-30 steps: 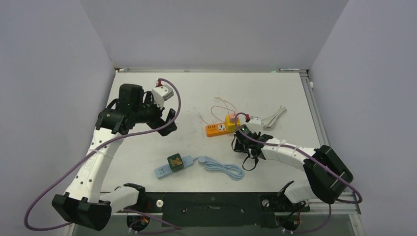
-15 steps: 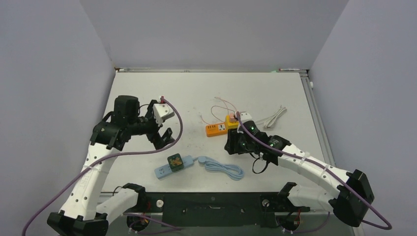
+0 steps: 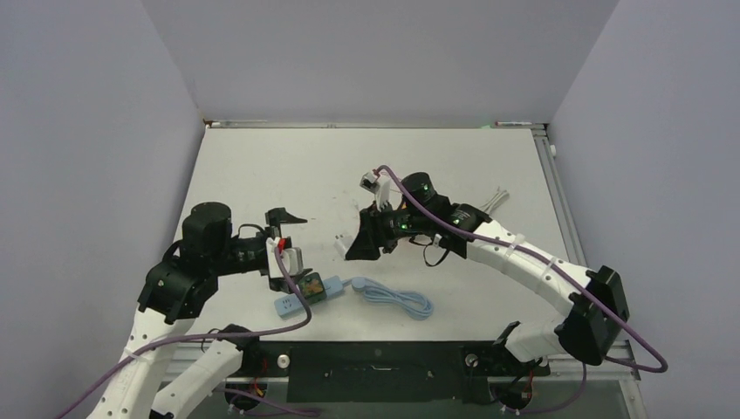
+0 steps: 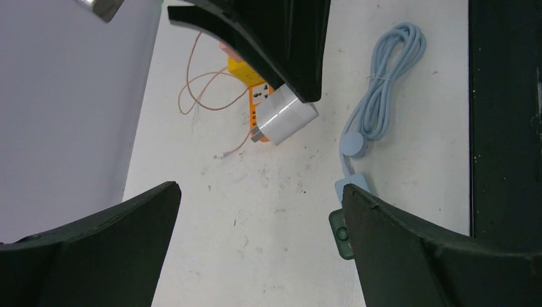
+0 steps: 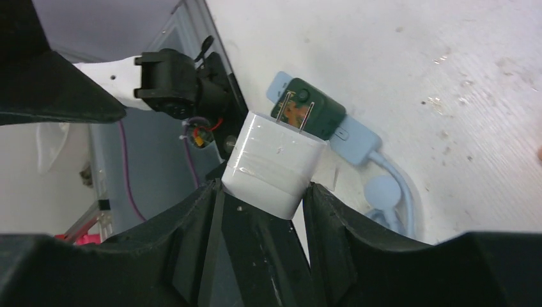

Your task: Insert the plug

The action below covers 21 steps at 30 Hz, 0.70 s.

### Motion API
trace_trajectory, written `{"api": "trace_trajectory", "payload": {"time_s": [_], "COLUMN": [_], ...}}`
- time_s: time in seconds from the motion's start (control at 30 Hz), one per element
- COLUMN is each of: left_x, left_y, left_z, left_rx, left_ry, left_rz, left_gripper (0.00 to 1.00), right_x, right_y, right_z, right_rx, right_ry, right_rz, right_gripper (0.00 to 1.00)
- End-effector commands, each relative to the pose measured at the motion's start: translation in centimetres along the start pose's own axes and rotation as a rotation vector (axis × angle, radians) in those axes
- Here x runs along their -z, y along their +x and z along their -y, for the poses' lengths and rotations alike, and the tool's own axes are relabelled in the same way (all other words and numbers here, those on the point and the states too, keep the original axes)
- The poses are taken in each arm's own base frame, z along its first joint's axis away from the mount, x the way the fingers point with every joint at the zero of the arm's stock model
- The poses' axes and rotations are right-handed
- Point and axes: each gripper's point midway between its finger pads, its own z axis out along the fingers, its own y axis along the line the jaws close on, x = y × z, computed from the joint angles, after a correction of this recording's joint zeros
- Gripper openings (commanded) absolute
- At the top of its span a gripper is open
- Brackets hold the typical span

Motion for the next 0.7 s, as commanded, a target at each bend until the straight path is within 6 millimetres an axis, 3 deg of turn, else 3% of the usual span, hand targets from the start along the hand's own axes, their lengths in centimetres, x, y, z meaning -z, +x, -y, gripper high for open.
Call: {"api": "trace_trajectory", "payload": {"time_s": [0.0,0.17,0.43,0.67], "left_x": [0.1,0.0,0.1,0.3], "left_y": [-0.8,-0.6,0.0,-0.2], "left_z": [1.0,2.3,3.3,3.3], "left_rx": [-0.130,-0.179,-0.296,-0.382], "left_ry": [0.057,0.100,0.118,0.108], "left_rz": [0.023,0.032,0.040,0.051], "left_gripper": [0.96,0.96,0.99,0.78], "right_x": [-0.5,-0.8,-1.2,-2.0], "right_y": [-2.3,-2.2,-2.9,-3.4], "right_z": [-5.7,-8.0,-10.1,-11.1], "right_rx": [0.116,0.126,0.130,0.115], "right_ry": [-0.281,-0.417,-0.541,-0.598], "right_rz": [0.001,-0.021,-0.023,-0.034], "right_gripper": [0.20,0.20,0.20,0.20]}}
